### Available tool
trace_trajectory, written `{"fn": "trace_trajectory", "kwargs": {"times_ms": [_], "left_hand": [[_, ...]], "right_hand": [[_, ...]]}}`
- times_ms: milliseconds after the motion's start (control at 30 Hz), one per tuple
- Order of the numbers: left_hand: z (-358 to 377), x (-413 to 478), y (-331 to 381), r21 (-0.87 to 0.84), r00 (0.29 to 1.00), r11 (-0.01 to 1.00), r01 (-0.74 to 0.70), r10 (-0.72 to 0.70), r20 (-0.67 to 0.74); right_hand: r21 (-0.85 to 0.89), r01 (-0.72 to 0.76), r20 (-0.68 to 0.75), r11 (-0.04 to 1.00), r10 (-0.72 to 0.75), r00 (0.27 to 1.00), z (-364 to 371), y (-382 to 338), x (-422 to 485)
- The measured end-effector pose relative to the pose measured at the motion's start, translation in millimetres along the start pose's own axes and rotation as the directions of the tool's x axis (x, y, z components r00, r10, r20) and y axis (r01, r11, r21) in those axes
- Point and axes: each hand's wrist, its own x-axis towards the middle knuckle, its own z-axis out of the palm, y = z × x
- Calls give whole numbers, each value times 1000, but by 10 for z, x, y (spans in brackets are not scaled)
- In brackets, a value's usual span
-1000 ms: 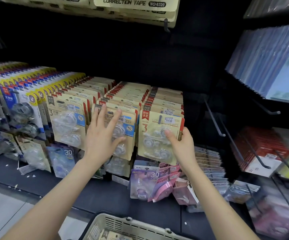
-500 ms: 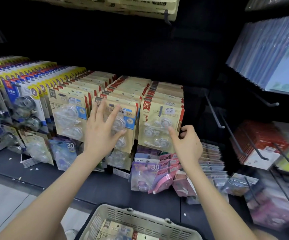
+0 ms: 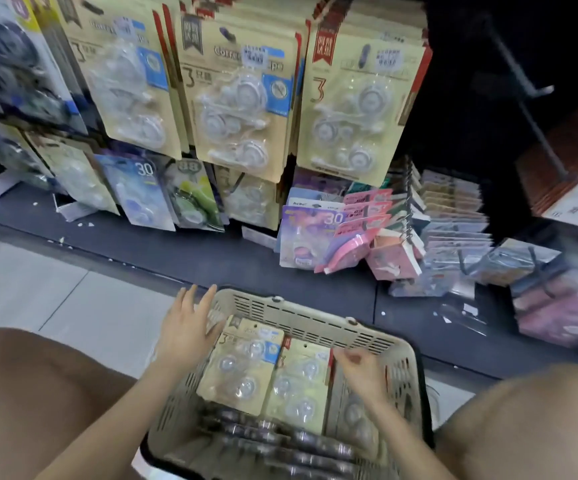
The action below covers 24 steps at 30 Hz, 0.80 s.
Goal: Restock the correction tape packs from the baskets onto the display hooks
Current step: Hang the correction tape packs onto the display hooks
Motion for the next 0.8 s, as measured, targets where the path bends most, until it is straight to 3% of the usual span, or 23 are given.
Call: {"fn": "trace_trajectory", "kwargs": {"times_ms": [133, 267, 500, 633, 800], "left_hand": [[396, -262, -225, 6, 993, 995, 98, -98, 59], [567, -382, -321, -61, 989, 989, 137, -133, 61], [560, -406, -305, -122, 995, 988, 97, -93, 40], [518, -420, -260, -141, 988, 979, 148, -140, 60], [492, -426, -236, -163, 990, 977, 137, -130, 52]], "right_hand": [[-82, -195, 128, 977, 205, 971, 337, 403, 60], [-168, -265, 155, 950, 290, 944, 528, 586, 117], [24, -394, 218, 919, 380, 899, 756, 574, 290], [60, -460, 165, 886, 446, 880, 944, 552, 367], [237, -483, 134, 843, 464, 876, 991, 557, 403]]}}
